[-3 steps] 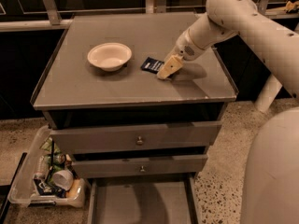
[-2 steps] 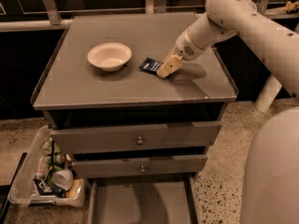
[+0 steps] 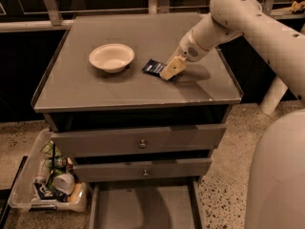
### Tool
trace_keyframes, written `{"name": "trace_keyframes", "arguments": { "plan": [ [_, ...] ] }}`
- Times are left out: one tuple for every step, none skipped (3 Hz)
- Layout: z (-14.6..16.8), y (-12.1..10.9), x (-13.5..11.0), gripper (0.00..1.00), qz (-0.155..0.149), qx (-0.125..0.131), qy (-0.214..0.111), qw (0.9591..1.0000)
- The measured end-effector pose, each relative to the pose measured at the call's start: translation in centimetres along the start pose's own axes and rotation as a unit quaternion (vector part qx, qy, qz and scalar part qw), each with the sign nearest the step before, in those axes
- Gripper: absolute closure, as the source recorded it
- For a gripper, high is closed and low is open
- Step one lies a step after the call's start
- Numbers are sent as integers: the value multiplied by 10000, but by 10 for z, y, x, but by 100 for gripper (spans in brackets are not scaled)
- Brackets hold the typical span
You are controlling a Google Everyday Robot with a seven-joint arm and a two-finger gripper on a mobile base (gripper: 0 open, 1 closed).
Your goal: Place rxbar blueberry into bottom drawer
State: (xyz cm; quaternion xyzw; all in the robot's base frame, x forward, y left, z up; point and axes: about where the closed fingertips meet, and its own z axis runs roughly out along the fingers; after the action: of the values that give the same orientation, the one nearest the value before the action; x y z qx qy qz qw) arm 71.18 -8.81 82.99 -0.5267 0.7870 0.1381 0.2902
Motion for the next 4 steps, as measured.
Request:
{"name": "trace_keyframes", "arguments": {
  "plan": [
    [-2, 1, 0, 100, 5, 10, 7, 10000],
    [-34, 9, 8, 100, 0, 327, -78, 9994],
    [-80, 35, 28, 100, -55, 626, -210, 9978],
    [-119, 61, 56, 100, -155, 914, -313, 9952]
  ]
}}
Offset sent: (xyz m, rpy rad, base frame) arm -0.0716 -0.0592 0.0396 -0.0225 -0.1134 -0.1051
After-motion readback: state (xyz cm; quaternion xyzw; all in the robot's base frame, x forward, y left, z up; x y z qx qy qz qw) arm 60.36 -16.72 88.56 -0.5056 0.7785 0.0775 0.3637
